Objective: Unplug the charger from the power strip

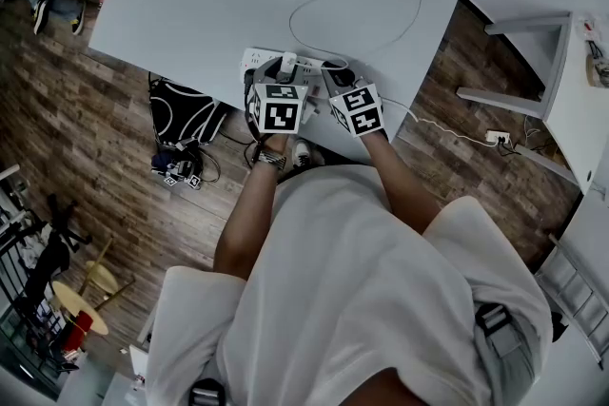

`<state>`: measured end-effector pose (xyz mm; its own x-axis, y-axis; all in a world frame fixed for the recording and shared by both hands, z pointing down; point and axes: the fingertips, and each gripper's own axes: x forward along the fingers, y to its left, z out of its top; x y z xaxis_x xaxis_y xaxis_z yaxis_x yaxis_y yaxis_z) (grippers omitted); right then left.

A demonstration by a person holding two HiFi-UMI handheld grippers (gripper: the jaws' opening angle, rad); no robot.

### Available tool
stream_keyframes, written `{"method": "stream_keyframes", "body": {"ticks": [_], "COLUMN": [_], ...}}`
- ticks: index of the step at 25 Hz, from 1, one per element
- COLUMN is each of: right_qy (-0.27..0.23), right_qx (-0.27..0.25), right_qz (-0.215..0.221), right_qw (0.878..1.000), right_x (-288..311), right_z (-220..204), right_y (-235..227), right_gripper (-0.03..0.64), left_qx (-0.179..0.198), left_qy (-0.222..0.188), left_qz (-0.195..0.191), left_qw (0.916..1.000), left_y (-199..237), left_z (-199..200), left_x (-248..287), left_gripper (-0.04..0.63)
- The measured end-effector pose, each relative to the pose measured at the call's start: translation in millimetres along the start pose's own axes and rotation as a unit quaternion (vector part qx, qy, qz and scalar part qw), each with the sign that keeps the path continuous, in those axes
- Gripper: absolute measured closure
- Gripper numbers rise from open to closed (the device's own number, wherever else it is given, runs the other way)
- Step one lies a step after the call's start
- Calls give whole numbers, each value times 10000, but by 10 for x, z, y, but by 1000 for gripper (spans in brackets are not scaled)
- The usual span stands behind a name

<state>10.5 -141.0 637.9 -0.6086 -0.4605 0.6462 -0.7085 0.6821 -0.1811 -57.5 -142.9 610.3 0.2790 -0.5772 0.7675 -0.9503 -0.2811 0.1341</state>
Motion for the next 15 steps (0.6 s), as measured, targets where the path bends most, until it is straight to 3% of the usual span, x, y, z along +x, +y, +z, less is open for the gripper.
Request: {"method": "stream_keyframes", "body": {"ticks": [15], "right_qy": [-11], "right_qx": [10], "right_qz": [23], "right_qw": [10000], "right_x": [-6], "right_z": [6], "right_y": [17], "right_gripper": [615], "left_qx": [173], "left_qy": [216], "left_qz": [84], "left_qw": [9996], "left_y": [13], "left_z": [-43], "left_x": [112], "left_gripper": [449]}}
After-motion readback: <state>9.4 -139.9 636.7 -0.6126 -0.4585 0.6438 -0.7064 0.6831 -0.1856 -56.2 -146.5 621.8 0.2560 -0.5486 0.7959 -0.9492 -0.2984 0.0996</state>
